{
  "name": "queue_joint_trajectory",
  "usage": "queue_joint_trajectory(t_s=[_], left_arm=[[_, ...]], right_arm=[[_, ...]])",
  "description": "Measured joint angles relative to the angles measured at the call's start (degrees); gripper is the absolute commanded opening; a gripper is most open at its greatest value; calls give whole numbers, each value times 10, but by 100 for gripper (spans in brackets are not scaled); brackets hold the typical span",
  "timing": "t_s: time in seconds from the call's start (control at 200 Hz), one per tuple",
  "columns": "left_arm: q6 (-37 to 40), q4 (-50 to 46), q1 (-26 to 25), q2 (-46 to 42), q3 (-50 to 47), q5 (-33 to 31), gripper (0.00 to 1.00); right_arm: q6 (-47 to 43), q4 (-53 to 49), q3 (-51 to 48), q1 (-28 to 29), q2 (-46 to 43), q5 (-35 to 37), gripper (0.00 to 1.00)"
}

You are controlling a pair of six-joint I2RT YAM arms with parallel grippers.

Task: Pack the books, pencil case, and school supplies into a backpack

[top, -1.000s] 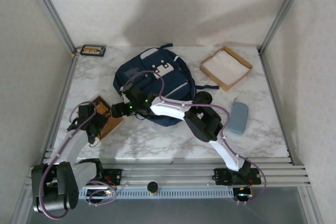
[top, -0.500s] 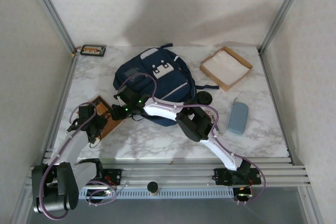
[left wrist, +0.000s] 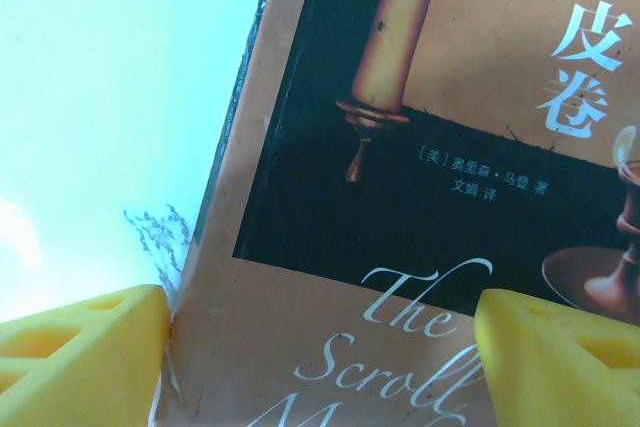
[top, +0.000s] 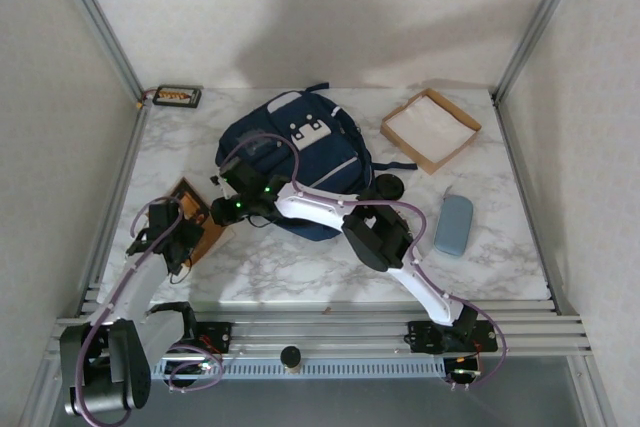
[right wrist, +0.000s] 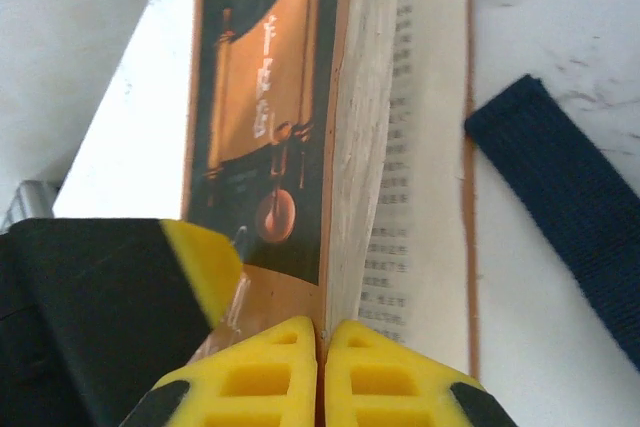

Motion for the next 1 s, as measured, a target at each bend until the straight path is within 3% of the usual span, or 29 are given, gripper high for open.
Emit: queue_joint_trajectory(t_s=[0.195, 0.471, 0.601, 0.821, 1.001], left_arm=[[-3, -49, 2, -15, 40, -13, 91], [58, -125, 75, -28, 229, -24, 99], [91, -155, 80, -26, 314, -17, 99], [127, -178, 80, -23, 363, 53, 99], [125, -148, 73, -25, 353, 176, 99]], right_arm=[[9, 19, -25, 3, -30, -25, 0], [38, 29, -78, 5, -149, -46, 0], [63, 59, -132, 0, -240, -51, 0], [89, 101, -205, -37, -371, -68, 0], [92, 117, -260, -96, -449, -97, 0]])
